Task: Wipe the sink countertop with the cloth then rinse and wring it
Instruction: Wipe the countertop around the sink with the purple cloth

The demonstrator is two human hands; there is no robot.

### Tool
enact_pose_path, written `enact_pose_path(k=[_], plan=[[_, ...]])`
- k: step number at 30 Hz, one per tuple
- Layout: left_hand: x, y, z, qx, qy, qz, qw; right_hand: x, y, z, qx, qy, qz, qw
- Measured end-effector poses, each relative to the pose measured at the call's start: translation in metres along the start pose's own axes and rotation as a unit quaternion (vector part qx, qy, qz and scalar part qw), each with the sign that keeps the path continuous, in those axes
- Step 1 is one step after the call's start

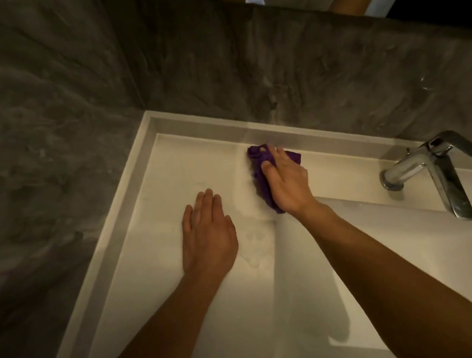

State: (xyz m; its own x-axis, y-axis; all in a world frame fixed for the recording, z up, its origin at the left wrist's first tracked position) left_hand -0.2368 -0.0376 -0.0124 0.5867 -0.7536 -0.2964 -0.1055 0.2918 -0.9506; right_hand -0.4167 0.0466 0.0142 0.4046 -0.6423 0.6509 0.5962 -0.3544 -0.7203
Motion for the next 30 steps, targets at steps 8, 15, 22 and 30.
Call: enact_pose_path(k=[8, 15, 22, 30], plan=[[0.004, -0.001, -0.001, -0.009, -0.028, 0.007, 1.000, -0.008, 0.048, 0.014, 0.046, -0.024, 0.261, 0.964], [0.005, -0.006, 0.000, -0.015, -0.017, 0.053, 0.998, -0.001, 0.072, 0.095, 0.072, -0.147, 0.208, 0.964], [0.005, -0.022, 0.034, -0.058, -0.067, 0.282, 0.955, -0.009, 0.082, 0.178, 0.190, -0.239, 0.157, 0.939], [-0.089, 0.023, 0.122, 0.003, -0.226, 0.614, 0.756, -0.077, -0.003, 0.234, 0.147, -0.048, -0.174, 0.973]])
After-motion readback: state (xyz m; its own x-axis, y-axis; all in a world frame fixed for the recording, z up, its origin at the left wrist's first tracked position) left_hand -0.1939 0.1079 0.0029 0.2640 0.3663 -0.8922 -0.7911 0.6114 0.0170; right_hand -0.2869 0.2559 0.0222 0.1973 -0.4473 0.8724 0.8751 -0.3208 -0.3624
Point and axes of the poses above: each hand's wrist, its own z-axis away from the middle knuckle, its own y-axis out of the palm, x = y × z, the point moved 8 cm from there along -z, towards the middle knuckle, and after that the axes turned 8 degrees about x, right-handed, at the moved point
